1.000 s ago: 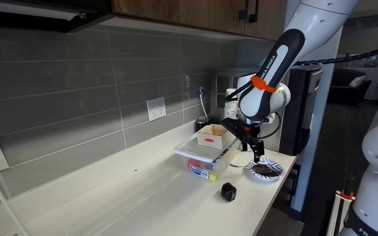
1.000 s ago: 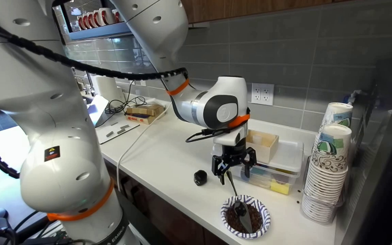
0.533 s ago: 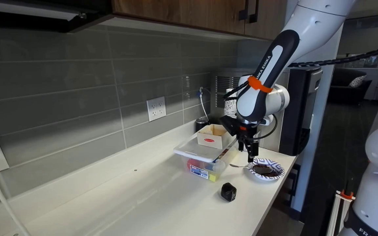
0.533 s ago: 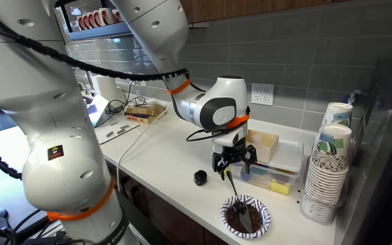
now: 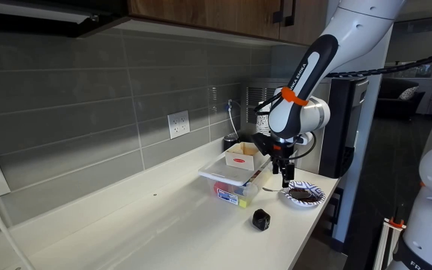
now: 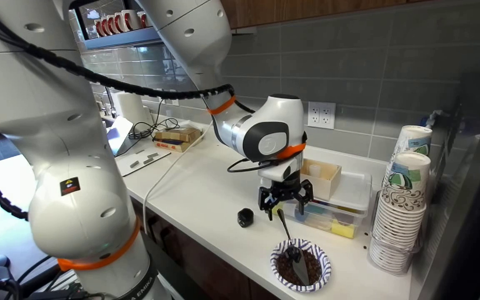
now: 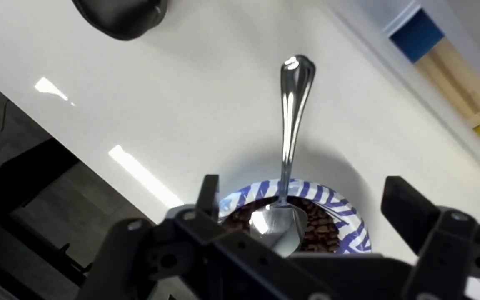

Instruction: Use the cake slicer to stir in the bowl

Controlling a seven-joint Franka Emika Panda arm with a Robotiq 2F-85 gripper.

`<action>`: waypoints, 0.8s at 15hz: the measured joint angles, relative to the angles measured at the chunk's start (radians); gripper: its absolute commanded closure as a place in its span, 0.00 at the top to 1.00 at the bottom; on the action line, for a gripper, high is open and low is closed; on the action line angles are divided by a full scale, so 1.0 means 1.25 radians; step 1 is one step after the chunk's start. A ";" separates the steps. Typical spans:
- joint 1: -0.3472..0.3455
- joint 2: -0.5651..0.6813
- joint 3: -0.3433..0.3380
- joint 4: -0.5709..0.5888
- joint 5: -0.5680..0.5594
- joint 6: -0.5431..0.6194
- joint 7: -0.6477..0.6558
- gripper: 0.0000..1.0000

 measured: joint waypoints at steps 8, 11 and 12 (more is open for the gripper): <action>0.015 0.014 -0.010 0.000 0.173 -0.003 -0.044 1.00; 0.015 0.029 -0.019 0.000 0.199 -0.003 -0.045 1.00; 0.015 0.035 -0.021 0.000 0.213 -0.003 -0.048 1.00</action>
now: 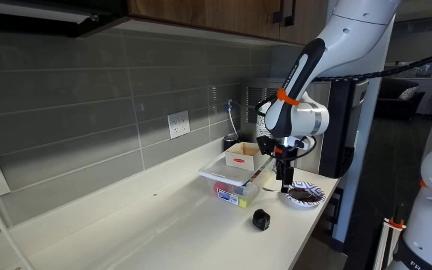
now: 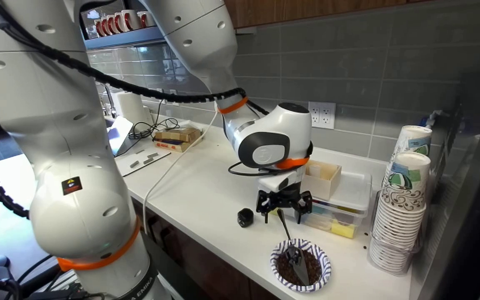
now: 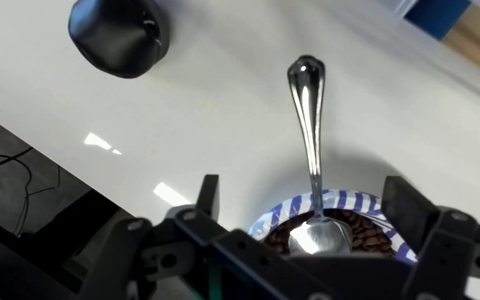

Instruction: Use the cake slicer to stir in the bowl

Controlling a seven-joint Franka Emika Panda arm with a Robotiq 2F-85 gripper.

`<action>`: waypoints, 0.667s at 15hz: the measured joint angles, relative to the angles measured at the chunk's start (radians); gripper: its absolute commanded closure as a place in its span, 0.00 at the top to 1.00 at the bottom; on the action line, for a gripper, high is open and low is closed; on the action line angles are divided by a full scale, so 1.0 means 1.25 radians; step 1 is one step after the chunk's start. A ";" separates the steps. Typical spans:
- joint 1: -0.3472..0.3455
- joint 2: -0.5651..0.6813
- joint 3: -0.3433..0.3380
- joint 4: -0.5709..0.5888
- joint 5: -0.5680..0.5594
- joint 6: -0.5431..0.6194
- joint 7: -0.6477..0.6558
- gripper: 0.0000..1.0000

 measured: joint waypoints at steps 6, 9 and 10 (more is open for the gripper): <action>0.003 0.013 0.007 0.003 0.245 0.017 -0.132 1.00; 0.003 0.021 0.017 0.006 0.349 0.021 -0.195 1.00; 0.003 0.026 0.020 0.007 0.373 0.022 -0.212 1.00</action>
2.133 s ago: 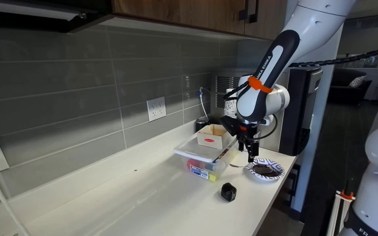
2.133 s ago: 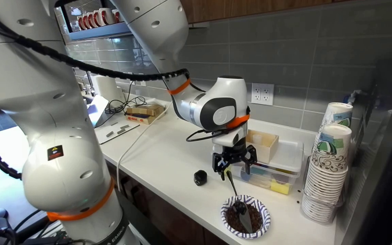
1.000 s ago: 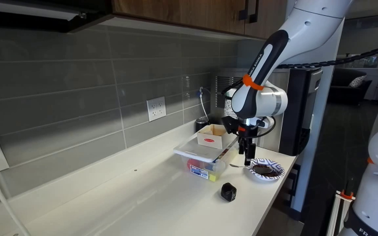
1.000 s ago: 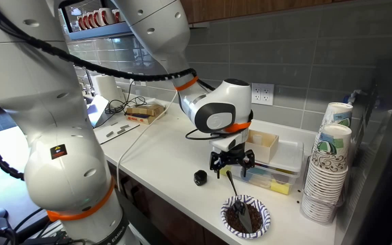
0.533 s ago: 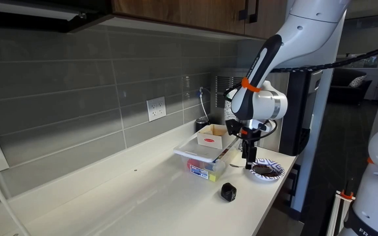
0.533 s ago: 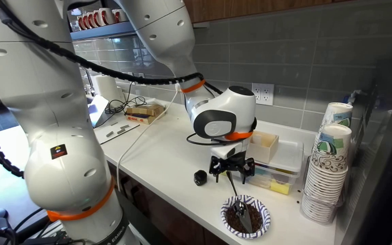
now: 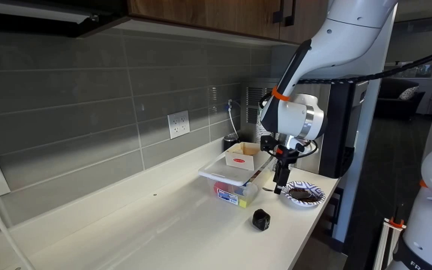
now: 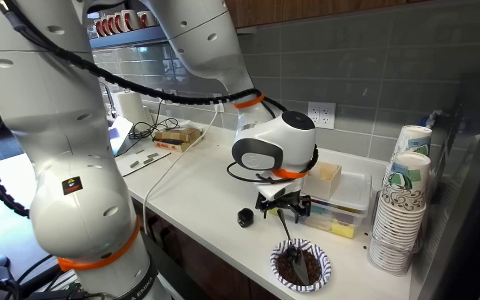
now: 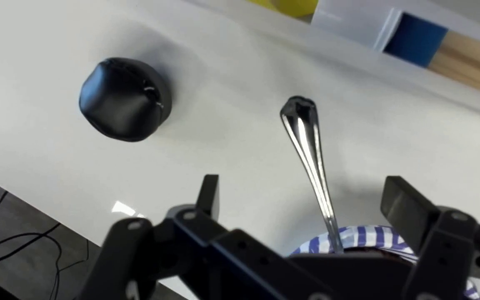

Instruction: Use the cake slicer to stir in the bowl

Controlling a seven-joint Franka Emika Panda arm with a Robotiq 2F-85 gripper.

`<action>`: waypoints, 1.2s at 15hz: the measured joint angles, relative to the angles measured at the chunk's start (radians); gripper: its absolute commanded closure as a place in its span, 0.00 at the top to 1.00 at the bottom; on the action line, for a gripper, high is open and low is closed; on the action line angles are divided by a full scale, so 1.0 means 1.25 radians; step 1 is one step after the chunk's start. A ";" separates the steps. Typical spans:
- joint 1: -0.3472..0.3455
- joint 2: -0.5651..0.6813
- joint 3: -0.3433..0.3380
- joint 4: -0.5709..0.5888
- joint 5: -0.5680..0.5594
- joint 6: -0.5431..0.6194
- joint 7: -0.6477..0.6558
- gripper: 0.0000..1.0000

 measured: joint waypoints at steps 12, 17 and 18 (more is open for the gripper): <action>0.000 0.062 0.038 0.027 0.280 0.032 -0.233 1.00; 0.000 0.096 0.042 0.048 0.350 0.033 -0.294 0.58; -0.001 0.101 0.042 0.052 0.362 0.033 -0.304 0.49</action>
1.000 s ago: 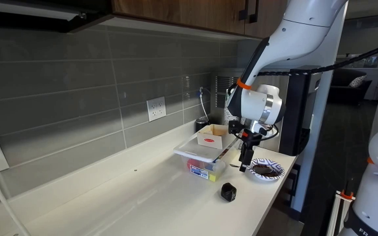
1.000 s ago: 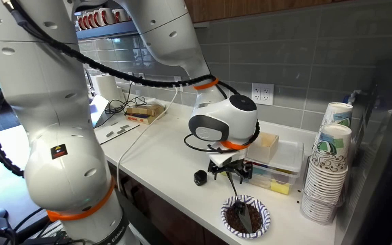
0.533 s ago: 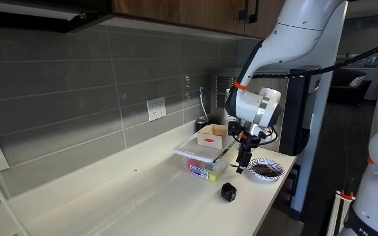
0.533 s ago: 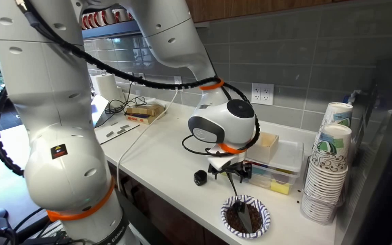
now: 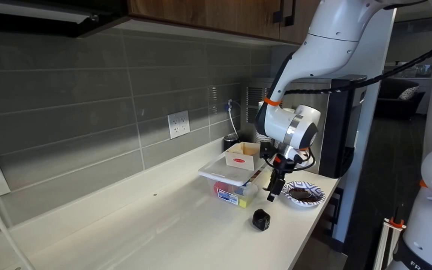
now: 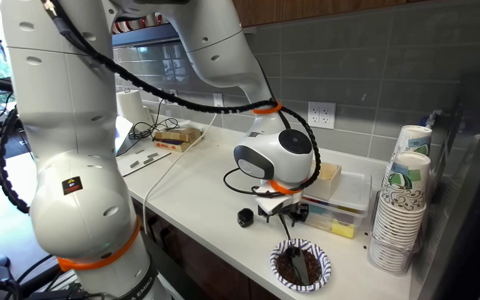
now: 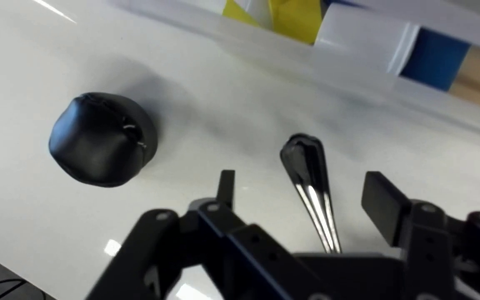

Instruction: Use the cake slicer to stir in the bowl

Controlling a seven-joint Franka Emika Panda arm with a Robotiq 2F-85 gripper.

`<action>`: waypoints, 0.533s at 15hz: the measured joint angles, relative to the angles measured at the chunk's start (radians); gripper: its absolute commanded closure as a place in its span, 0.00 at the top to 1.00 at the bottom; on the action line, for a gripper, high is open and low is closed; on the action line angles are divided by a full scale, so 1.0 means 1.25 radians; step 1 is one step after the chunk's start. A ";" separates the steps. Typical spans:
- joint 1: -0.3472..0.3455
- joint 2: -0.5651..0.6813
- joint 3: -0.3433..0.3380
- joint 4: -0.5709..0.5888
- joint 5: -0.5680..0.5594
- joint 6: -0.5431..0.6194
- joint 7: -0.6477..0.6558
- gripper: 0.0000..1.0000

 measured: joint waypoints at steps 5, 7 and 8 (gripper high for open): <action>-0.003 0.012 0.000 0.025 0.042 0.000 -0.030 0.11; -0.003 0.015 0.000 0.031 0.052 0.001 -0.038 0.01; -0.003 0.018 0.000 0.034 0.055 0.001 -0.040 0.04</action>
